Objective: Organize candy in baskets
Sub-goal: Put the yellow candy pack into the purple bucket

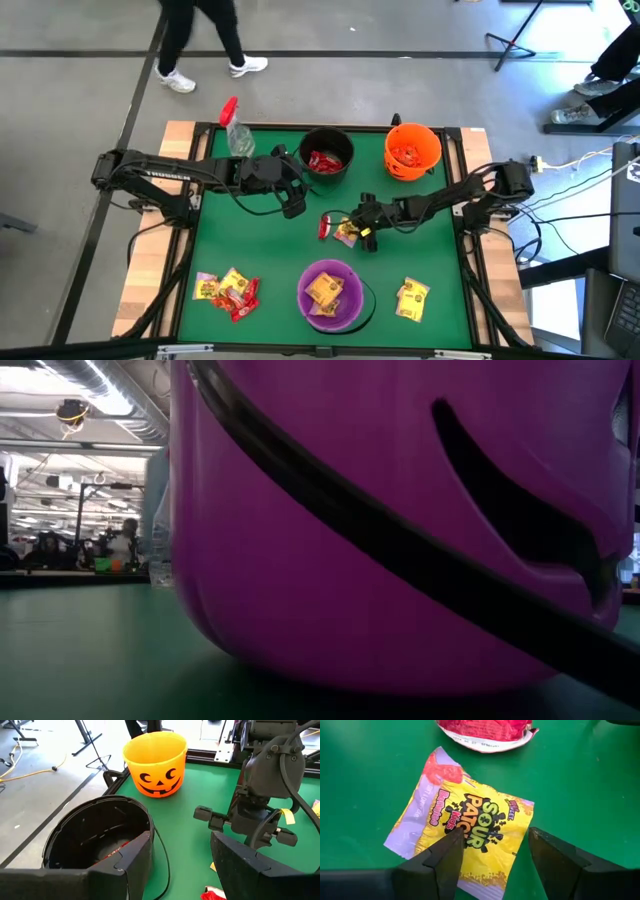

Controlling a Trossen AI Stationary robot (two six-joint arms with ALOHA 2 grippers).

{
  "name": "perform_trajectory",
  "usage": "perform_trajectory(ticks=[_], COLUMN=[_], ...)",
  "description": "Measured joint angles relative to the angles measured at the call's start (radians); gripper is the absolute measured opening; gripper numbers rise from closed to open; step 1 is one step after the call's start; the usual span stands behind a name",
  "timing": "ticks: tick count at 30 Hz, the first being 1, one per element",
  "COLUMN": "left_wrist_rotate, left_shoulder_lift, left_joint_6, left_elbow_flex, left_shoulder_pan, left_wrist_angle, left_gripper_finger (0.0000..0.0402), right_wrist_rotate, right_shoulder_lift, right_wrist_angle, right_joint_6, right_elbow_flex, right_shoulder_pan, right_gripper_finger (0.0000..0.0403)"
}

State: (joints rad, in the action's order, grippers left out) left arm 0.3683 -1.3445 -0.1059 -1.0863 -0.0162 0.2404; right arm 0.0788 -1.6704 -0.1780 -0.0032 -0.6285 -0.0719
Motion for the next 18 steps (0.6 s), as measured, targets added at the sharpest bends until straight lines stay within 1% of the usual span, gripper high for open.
perform_trajectory(ticks=[3,5,11,14,16,18], left_wrist_rotate=[0.0,0.0,0.0,0.0,0.0,0.0], left_shoulder_lift=[0.0,0.0,0.0,0.0,0.0,0.0], left_joint_6=[0.0,0.0,0.0,0.0,0.0,0.0], left_elbow_flex=[0.0,0.0,0.0,0.0,0.0,0.0], left_shoulder_pan=[0.0,0.0,0.0,0.0,0.0,0.0], left_wrist_angle=[-0.003,-0.003,-0.003,-0.003,-0.002,-0.002], left_gripper_finger=[0.0192,0.0192,0.0192,0.0192,0.0192,0.0192], right_wrist_rotate=[-0.001,-0.005,-0.031,-0.038,-0.036,-0.033], right_shoulder_lift=[-0.006,-0.005,-0.003,-0.003,0.004,0.014], right_wrist_angle=[0.003,0.004,0.028,0.067,0.112,0.15], right_joint_6=[0.0,0.0,-0.005,-0.003,-0.004,-0.003], right_elbow_flex=[-0.002,-0.002,-0.015,-0.039,-0.055,-0.071], right_shoulder_pan=[0.0,-0.001,-0.001,0.0,0.0,0.0], right_gripper_finger=[0.0202,0.0175,0.0069,0.0019,0.0006,0.0011])
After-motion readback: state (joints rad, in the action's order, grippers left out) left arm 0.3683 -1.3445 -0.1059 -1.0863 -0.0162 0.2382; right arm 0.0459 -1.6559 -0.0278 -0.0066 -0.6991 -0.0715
